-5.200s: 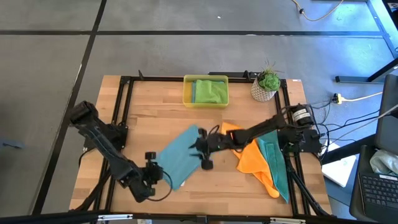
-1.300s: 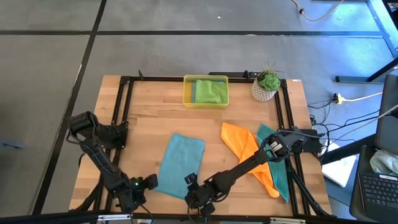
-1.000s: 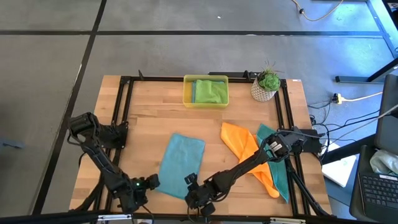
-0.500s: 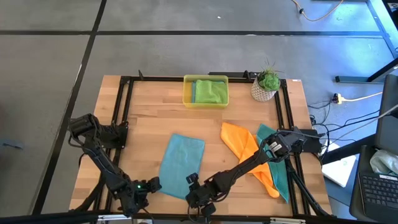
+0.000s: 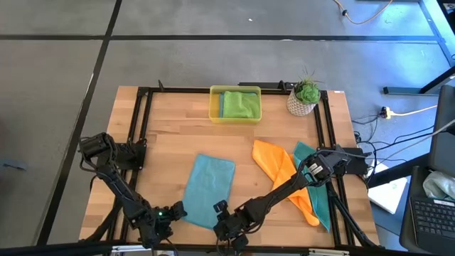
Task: Fold microfiber towels
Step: Fold the left blue cloth
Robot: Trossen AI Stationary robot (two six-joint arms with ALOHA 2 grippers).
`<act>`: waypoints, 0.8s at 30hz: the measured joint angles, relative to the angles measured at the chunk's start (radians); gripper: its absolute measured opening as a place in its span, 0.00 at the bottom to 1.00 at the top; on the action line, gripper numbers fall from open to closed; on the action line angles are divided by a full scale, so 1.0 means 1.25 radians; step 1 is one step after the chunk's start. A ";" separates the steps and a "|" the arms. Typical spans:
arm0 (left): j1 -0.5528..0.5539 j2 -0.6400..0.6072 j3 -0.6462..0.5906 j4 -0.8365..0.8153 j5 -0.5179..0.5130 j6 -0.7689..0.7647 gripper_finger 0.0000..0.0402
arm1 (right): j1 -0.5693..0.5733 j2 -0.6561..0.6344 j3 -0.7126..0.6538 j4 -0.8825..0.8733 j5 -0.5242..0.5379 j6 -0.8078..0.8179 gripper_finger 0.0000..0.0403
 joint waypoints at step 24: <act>0.058 0.001 0.194 -0.142 -0.081 -0.144 0.01 | 0.009 0.001 0.111 -0.118 0.014 0.167 0.39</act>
